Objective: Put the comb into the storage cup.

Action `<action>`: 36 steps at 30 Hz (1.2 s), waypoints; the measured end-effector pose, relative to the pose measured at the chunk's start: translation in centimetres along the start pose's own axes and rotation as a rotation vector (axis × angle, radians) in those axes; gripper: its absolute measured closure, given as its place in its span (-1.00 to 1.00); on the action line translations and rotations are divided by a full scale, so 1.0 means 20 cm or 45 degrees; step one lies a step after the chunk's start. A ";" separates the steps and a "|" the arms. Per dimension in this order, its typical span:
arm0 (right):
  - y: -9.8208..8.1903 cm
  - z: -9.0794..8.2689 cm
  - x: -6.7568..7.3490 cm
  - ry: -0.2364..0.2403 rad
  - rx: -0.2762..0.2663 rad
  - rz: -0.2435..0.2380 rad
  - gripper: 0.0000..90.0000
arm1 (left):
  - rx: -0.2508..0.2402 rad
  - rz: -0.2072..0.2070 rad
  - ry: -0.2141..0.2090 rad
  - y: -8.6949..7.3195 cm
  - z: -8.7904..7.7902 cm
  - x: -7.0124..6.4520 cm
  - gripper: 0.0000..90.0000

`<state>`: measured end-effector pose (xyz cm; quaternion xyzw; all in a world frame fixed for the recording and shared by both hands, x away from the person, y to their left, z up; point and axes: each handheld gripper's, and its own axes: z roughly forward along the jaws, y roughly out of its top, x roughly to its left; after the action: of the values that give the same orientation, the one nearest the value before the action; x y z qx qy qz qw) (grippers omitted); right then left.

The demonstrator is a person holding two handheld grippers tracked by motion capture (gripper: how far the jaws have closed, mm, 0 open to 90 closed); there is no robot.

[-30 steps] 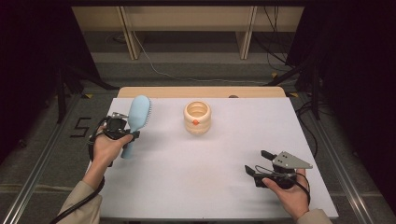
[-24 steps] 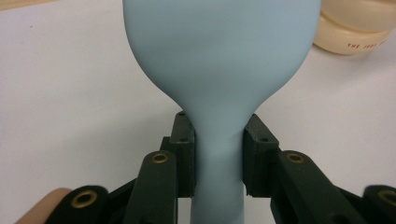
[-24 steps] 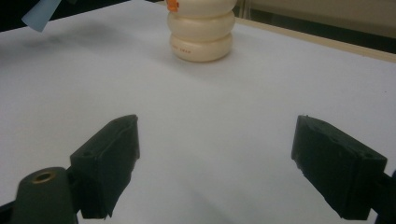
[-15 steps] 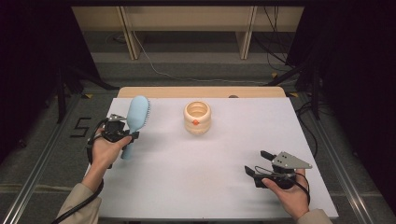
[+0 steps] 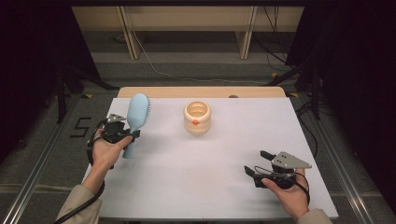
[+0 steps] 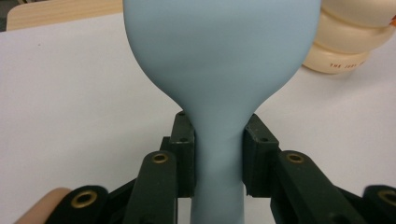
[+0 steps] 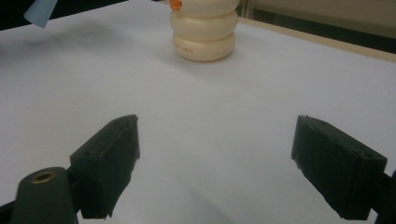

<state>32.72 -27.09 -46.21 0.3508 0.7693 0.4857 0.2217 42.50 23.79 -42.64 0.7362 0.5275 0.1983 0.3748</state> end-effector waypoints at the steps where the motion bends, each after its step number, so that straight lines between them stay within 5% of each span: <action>1: 0.00 0.00 0.00 0.000 0.000 -0.001 -0.64 | -0.014 0.002 0.001 0.00 -0.01 -0.01 0.54; 36: 0.00 0.00 0.01 0.001 -0.003 0.001 -0.64 | -0.146 0.017 0.001 0.02 -0.04 -0.10 0.54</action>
<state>32.66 -27.00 -46.17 0.3508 0.7686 0.4869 0.2217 41.50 22.15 -41.74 0.7169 0.5106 0.2309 0.4147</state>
